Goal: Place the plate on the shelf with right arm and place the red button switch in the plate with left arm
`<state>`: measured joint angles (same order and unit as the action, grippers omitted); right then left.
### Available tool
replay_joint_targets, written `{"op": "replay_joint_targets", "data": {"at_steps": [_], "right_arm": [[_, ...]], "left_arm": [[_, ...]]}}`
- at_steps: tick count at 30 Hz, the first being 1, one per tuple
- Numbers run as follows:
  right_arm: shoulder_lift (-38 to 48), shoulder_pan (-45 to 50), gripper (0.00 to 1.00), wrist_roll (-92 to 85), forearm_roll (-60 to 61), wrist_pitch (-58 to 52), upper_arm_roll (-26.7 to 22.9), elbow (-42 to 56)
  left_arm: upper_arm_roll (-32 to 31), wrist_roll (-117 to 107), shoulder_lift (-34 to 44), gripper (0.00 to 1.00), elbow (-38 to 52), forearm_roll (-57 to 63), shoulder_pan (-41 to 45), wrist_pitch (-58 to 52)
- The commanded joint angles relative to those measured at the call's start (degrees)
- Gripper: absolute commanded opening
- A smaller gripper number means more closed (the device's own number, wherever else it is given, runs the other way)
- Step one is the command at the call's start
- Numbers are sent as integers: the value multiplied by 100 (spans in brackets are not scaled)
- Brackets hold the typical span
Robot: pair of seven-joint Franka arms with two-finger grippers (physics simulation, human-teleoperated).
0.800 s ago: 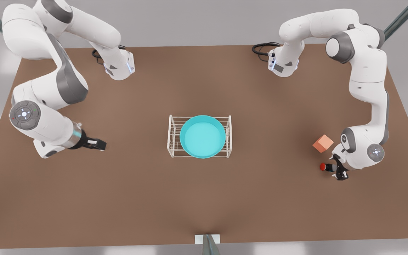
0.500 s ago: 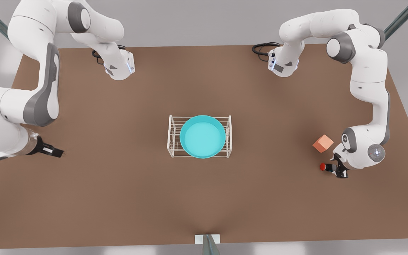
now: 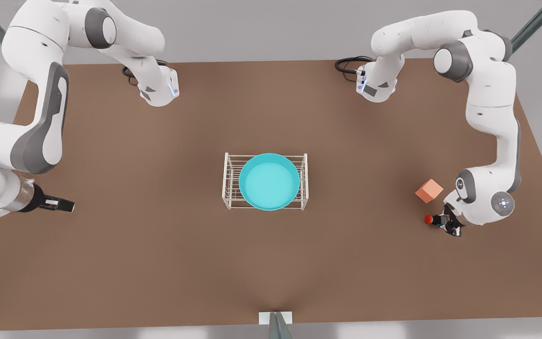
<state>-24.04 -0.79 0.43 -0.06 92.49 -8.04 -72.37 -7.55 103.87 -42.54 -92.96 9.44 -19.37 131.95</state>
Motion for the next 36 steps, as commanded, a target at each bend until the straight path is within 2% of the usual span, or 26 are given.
{"op": "replay_joint_targets", "data": {"at_steps": [1,15,22,28,31,36], "right_arm": [[5,0,100,-1115,14,129,-4,3],[14,0,100,-1097,-3,120,-110,21],[31,-203,100,-1177,23,111,-101,73],[14,-203,100,-1168,41,102,-84,65],[14,-194,100,-1168,32,102,-66,65],[5,-203,100,-1177,32,137,-92,74]], "left_arm": [[-89,28,35,41,111,5,-23,-504],[-889,-639,1204,39,155,-232,12,-2138],[-1688,-1702,1802,39,155,-276,21,-2859],[-2523,-3047,1898,39,480,-329,82,-3465],[-2787,-3891,1890,39,621,-329,416,-3712],[-2796,-5438,1837,39,841,-461,1453,-3712]]}}
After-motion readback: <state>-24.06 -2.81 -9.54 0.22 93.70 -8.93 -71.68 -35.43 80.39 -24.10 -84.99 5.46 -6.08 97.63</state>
